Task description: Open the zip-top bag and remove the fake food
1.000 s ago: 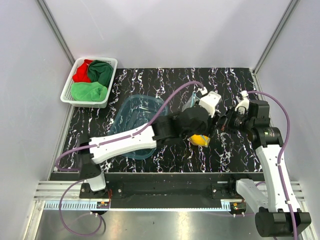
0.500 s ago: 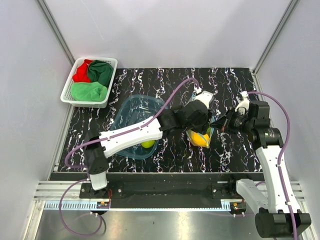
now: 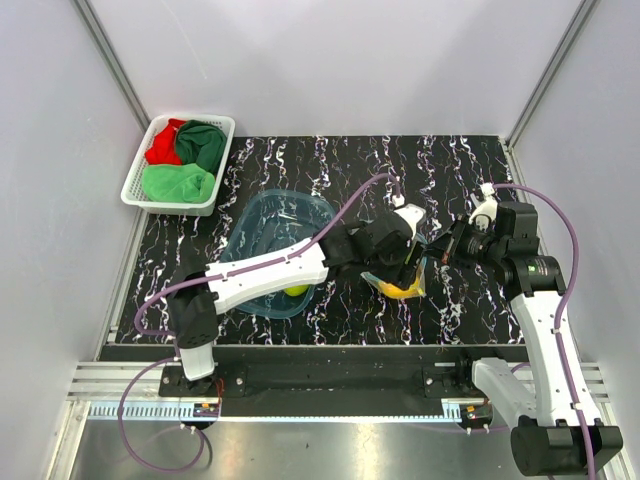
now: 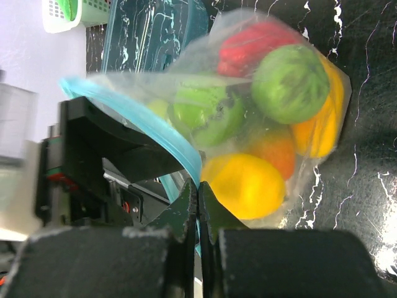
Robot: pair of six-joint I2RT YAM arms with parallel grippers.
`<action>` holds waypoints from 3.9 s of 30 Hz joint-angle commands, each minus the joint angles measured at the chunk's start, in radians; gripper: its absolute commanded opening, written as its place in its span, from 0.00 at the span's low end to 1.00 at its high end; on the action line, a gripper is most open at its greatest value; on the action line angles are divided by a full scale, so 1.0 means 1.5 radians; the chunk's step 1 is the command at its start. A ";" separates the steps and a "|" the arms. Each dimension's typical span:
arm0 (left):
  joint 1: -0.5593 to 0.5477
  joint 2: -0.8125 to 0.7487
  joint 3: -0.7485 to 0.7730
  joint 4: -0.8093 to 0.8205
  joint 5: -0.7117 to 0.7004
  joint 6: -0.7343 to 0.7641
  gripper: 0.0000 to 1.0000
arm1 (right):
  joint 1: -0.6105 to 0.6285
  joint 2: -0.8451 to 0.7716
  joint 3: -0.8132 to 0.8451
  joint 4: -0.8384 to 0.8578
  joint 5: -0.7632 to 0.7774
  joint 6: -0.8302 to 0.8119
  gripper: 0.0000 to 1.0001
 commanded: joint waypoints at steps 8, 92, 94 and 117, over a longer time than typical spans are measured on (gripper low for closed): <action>-0.019 0.018 -0.069 0.043 0.049 0.019 0.73 | 0.007 -0.012 -0.006 0.011 -0.014 -0.003 0.00; 0.277 -0.441 -0.471 0.115 -0.184 -0.045 0.03 | 0.012 -0.049 -0.037 -0.019 0.026 -0.013 0.00; 0.301 -0.358 -0.448 0.136 -0.144 -0.025 0.04 | 0.012 -0.047 -0.037 -0.020 0.027 -0.013 0.00; 0.311 -0.213 -0.366 0.131 -0.078 -0.030 0.84 | 0.014 -0.040 -0.030 -0.022 0.023 -0.018 0.00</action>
